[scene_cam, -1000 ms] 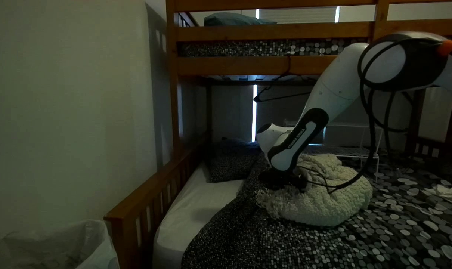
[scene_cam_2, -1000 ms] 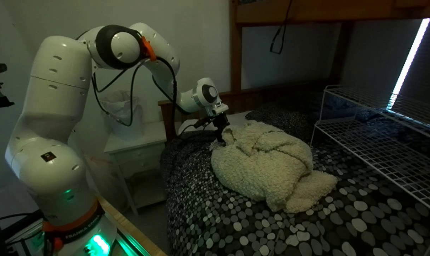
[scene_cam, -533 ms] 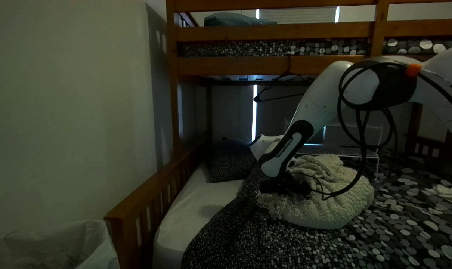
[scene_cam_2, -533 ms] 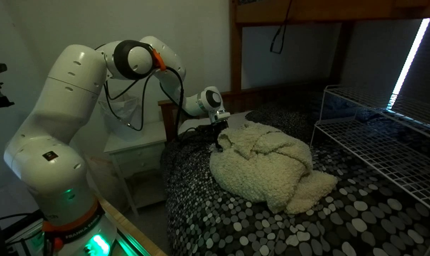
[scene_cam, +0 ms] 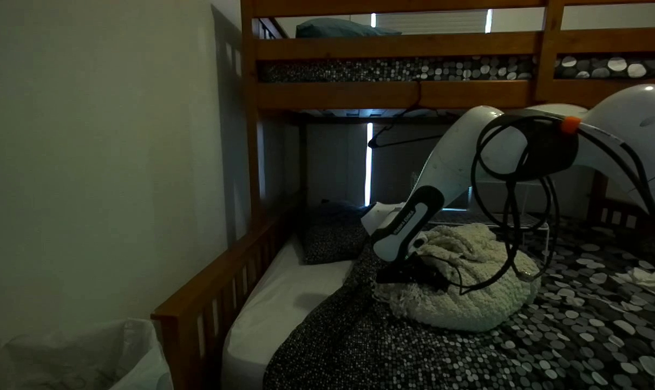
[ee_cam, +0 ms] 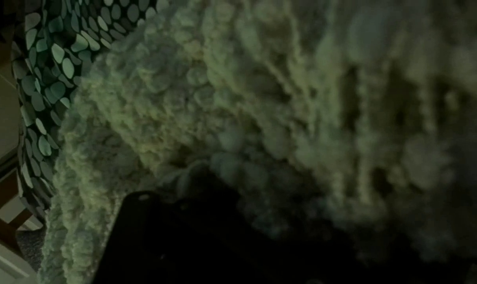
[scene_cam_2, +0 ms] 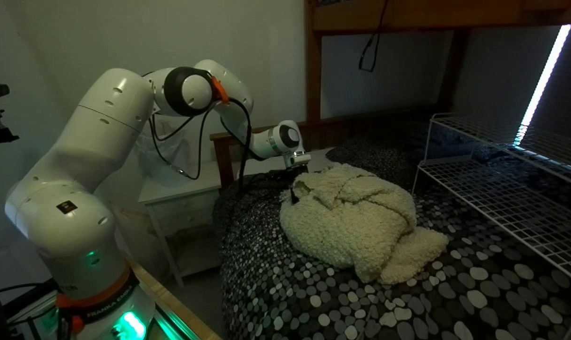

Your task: Move the white fleece to the left

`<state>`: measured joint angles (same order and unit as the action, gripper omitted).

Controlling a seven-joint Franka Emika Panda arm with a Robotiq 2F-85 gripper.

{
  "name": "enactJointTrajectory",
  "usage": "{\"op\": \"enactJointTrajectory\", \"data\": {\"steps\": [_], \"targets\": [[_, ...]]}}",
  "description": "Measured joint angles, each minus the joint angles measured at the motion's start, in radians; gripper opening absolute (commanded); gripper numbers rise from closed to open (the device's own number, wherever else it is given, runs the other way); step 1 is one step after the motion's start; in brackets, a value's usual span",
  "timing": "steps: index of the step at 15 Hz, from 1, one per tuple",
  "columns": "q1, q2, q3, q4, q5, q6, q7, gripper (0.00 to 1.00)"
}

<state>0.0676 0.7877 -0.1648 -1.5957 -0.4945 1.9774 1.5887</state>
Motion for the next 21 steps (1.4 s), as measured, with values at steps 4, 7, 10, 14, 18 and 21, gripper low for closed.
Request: {"op": "enactJointTrajectory", "data": {"steps": [4, 7, 10, 14, 18, 21], "targets": [[0.017, 0.004, -0.019, 0.021, 0.015, -0.031, 0.044, 0.0], [0.032, 0.002, -0.024, 0.029, 0.016, -0.05, 0.083, 0.02], [0.057, -0.014, -0.034, 0.043, -0.002, -0.017, 0.139, 0.0], [0.108, -0.05, -0.042, 0.131, -0.043, 0.02, 0.177, 0.0], [0.164, -0.051, -0.037, 0.257, -0.062, 0.051, 0.196, 0.0], [0.2, -0.027, -0.025, 0.33, -0.066, 0.121, 0.211, 0.0]]}}
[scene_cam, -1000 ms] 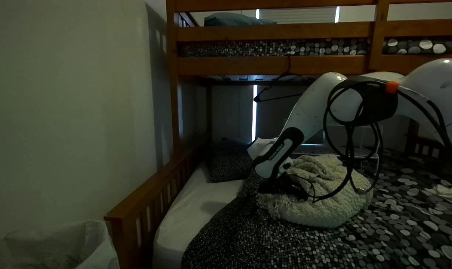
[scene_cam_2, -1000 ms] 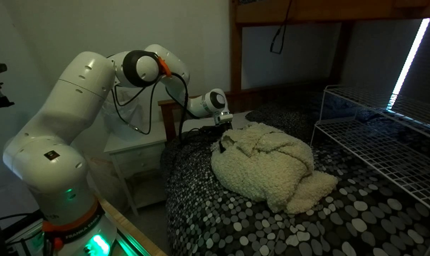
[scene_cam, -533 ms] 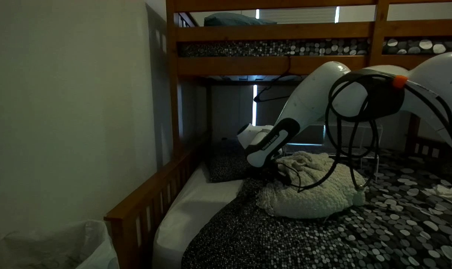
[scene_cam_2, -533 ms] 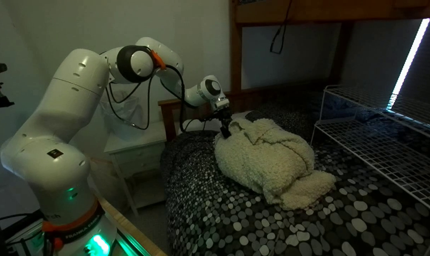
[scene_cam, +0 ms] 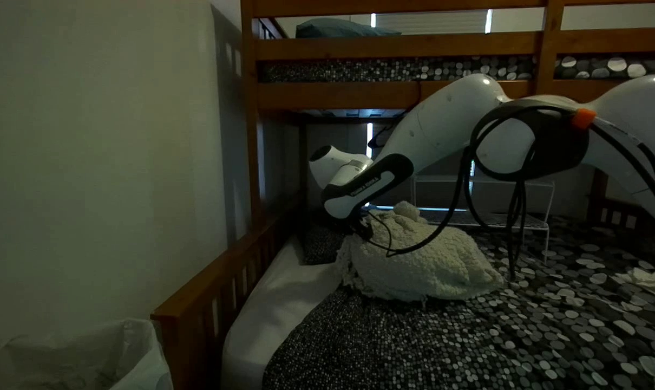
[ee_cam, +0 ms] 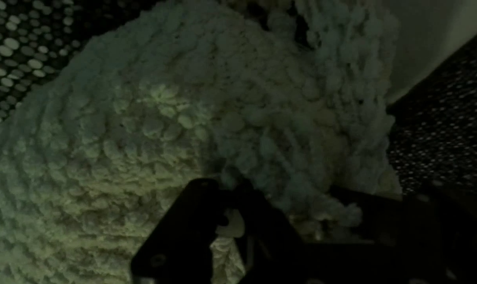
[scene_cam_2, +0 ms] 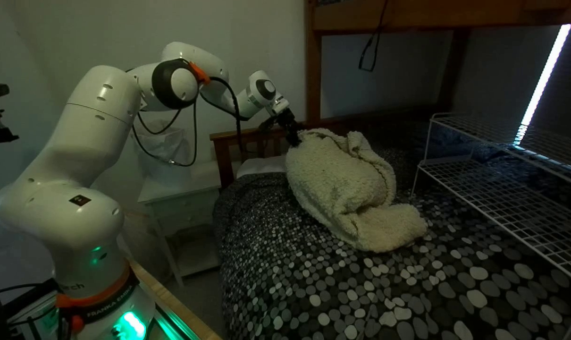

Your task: Move the white fleece to the left

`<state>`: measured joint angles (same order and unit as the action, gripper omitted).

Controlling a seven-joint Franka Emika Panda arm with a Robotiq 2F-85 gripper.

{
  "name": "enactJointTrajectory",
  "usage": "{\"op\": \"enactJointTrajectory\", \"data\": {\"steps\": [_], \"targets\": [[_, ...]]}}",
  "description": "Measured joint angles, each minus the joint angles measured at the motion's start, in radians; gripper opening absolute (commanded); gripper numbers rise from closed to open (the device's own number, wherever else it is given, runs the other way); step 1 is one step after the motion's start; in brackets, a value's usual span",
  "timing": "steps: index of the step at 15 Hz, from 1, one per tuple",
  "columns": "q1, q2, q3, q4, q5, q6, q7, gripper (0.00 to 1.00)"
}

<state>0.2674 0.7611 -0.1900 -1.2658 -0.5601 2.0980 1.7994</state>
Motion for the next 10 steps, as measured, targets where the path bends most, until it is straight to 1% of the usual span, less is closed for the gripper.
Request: {"op": "enactJointTrajectory", "data": {"steps": [2, 3, 10], "targets": [[0.015, 0.025, 0.001, 0.032, -0.007, 0.059, 0.007, 0.0], [0.017, 0.034, 0.001, 0.041, -0.008, 0.068, 0.008, 0.0], [0.016, 0.046, -0.002, 0.056, -0.01, 0.071, 0.008, 0.0]]}}
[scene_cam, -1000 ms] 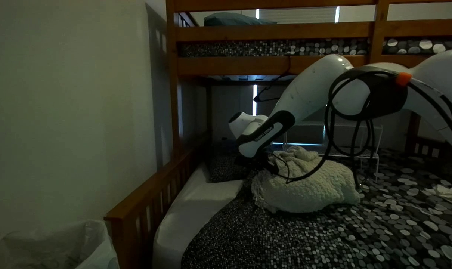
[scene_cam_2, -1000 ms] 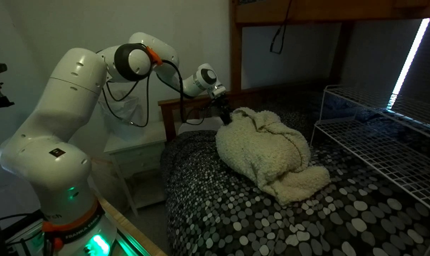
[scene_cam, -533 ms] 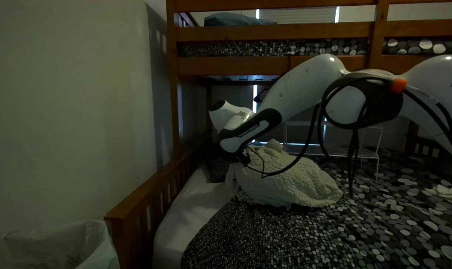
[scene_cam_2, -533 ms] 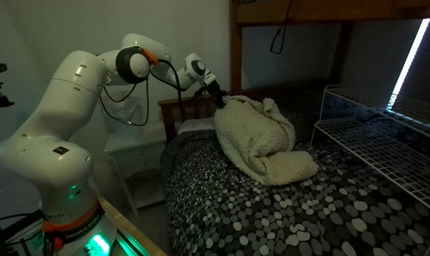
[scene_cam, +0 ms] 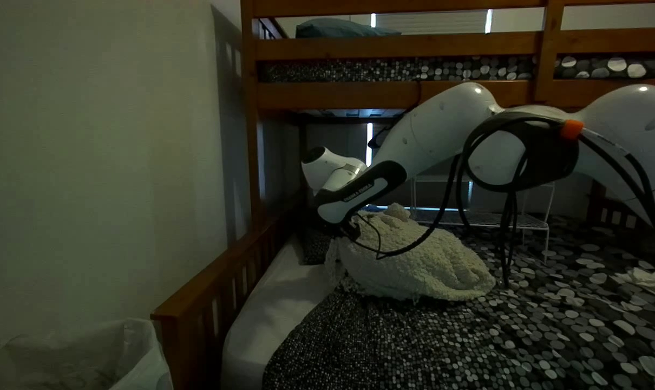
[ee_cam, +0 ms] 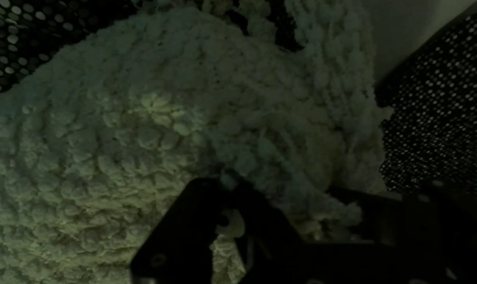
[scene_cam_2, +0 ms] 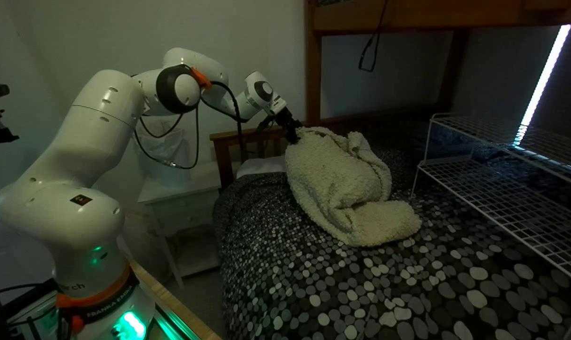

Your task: Move the white fleece to the left

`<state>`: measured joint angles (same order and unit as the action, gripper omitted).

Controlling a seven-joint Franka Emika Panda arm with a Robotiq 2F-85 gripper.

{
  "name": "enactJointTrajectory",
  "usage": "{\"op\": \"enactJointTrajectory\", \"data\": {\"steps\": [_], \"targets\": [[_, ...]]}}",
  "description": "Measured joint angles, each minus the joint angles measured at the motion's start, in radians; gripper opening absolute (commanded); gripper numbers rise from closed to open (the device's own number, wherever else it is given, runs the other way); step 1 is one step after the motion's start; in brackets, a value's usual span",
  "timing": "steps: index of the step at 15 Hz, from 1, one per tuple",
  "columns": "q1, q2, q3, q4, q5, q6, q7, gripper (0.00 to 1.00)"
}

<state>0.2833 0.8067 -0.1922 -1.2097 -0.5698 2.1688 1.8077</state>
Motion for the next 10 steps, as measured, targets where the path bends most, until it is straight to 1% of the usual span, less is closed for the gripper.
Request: {"op": "enactJointTrajectory", "data": {"steps": [2, 3, 8, 10], "targets": [[-0.002, 0.008, 0.007, 0.009, 0.007, 0.025, -0.016, 0.0], [0.0, 0.025, 0.015, 0.038, 0.007, 0.044, -0.033, 0.0], [0.039, 0.131, 0.068, 0.261, 0.014, 0.053, -0.133, 0.0], [0.066, 0.175, 0.069, 0.349, 0.026, 0.055, -0.187, 0.0]]}}
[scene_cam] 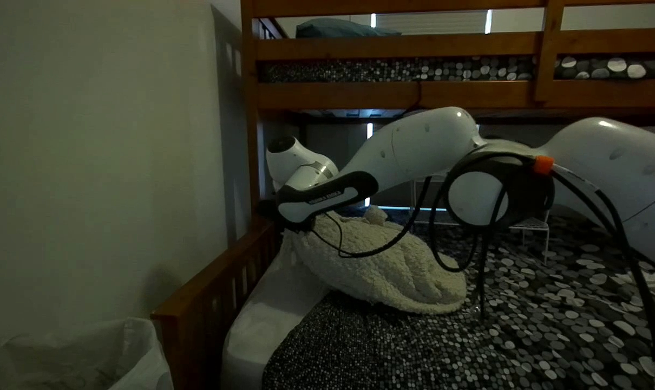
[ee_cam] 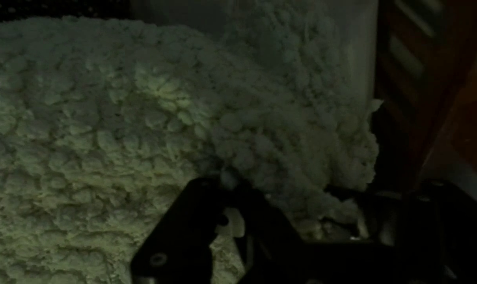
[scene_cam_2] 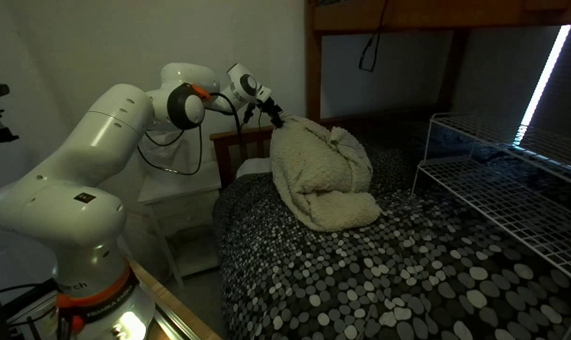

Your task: Move the white fleece to the left

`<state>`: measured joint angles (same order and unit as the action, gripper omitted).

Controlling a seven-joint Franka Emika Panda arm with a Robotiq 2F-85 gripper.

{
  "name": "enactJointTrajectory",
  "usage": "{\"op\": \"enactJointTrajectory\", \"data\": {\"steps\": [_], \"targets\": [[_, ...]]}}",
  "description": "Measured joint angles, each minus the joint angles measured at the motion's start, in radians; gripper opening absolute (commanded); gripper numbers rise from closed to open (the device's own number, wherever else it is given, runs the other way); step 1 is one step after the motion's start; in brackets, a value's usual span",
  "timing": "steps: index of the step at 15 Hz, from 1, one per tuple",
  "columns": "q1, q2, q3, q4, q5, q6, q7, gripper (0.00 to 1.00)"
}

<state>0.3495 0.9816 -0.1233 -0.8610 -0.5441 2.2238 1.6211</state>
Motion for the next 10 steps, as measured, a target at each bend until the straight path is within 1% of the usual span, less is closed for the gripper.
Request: {"op": "enactJointTrajectory", "data": {"steps": [5, 8, 10], "targets": [[0.041, 0.097, -0.001, 0.204, 0.028, 0.031, -0.127, 0.0], [0.05, 0.13, 0.0, 0.283, 0.026, 0.081, -0.186, 0.0], [0.054, 0.144, 0.0, 0.318, 0.026, 0.141, -0.21, 0.0]]}}
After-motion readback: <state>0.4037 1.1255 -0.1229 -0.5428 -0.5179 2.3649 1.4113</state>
